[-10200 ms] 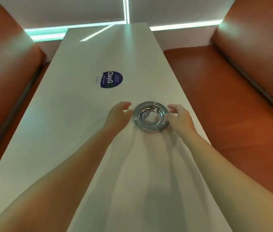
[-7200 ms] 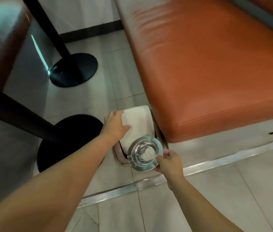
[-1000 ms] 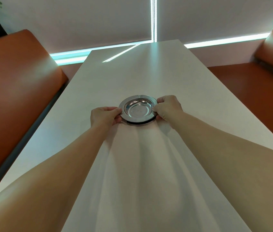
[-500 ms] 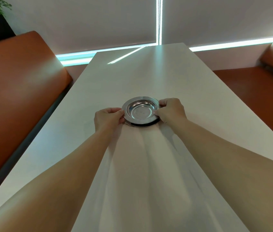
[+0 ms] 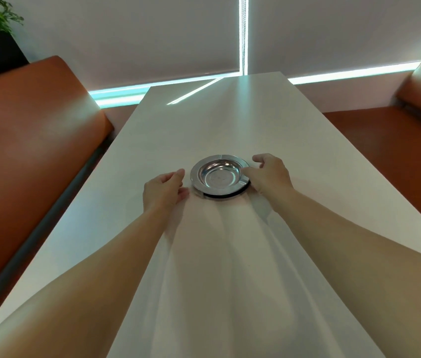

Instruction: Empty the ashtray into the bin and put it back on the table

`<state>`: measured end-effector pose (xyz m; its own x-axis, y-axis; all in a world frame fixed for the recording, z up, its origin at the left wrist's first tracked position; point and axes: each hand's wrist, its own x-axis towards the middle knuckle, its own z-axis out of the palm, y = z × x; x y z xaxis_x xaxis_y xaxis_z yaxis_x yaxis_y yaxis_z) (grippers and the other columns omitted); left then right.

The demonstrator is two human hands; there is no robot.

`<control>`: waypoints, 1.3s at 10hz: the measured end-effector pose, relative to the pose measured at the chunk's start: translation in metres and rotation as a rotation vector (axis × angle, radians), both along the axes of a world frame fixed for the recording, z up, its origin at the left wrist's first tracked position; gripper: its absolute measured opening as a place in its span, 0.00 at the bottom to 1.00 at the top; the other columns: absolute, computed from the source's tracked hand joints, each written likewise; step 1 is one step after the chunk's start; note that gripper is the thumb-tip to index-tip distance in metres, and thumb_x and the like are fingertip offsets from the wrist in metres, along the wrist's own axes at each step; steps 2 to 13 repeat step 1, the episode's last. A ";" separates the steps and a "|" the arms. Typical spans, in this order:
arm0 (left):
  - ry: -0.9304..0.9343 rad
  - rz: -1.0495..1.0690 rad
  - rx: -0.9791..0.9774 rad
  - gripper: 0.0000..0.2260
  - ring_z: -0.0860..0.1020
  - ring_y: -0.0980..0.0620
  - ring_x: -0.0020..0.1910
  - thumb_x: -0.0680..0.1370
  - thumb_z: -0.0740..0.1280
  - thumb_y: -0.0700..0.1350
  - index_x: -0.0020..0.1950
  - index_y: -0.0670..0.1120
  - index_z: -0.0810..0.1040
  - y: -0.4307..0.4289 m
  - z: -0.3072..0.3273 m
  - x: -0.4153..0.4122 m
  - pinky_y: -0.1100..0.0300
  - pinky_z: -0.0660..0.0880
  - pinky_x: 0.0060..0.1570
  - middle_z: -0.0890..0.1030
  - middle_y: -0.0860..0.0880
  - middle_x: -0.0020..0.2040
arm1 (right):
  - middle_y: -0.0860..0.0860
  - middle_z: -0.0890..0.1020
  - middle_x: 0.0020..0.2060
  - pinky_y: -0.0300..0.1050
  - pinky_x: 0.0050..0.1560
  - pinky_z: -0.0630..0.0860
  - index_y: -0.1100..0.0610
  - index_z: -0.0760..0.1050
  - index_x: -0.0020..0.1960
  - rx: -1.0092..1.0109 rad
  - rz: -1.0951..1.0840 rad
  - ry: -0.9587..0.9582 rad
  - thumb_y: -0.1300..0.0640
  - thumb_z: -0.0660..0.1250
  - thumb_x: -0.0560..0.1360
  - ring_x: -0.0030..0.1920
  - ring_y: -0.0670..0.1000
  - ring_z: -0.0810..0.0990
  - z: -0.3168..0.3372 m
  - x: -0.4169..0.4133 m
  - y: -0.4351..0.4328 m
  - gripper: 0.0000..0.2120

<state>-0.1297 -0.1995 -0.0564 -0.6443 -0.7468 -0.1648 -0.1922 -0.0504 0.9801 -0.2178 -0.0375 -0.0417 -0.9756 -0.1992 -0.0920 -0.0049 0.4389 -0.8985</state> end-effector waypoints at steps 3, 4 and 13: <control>-0.021 0.048 0.014 0.07 0.79 0.53 0.35 0.73 0.66 0.49 0.38 0.48 0.77 0.001 0.002 0.023 0.62 0.78 0.43 0.78 0.49 0.37 | 0.58 0.70 0.65 0.50 0.62 0.73 0.56 0.70 0.64 0.013 -0.015 -0.014 0.57 0.64 0.72 0.59 0.56 0.74 0.005 0.013 0.012 0.20; -0.021 0.048 0.014 0.07 0.79 0.53 0.35 0.73 0.66 0.49 0.38 0.48 0.77 0.001 0.002 0.023 0.62 0.78 0.43 0.78 0.49 0.37 | 0.58 0.70 0.65 0.50 0.62 0.73 0.56 0.70 0.64 0.013 -0.015 -0.014 0.57 0.64 0.72 0.59 0.56 0.74 0.005 0.013 0.012 0.20; -0.021 0.048 0.014 0.07 0.79 0.53 0.35 0.73 0.66 0.49 0.38 0.48 0.77 0.001 0.002 0.023 0.62 0.78 0.43 0.78 0.49 0.37 | 0.58 0.70 0.65 0.50 0.62 0.73 0.56 0.70 0.64 0.013 -0.015 -0.014 0.57 0.64 0.72 0.59 0.56 0.74 0.005 0.013 0.012 0.20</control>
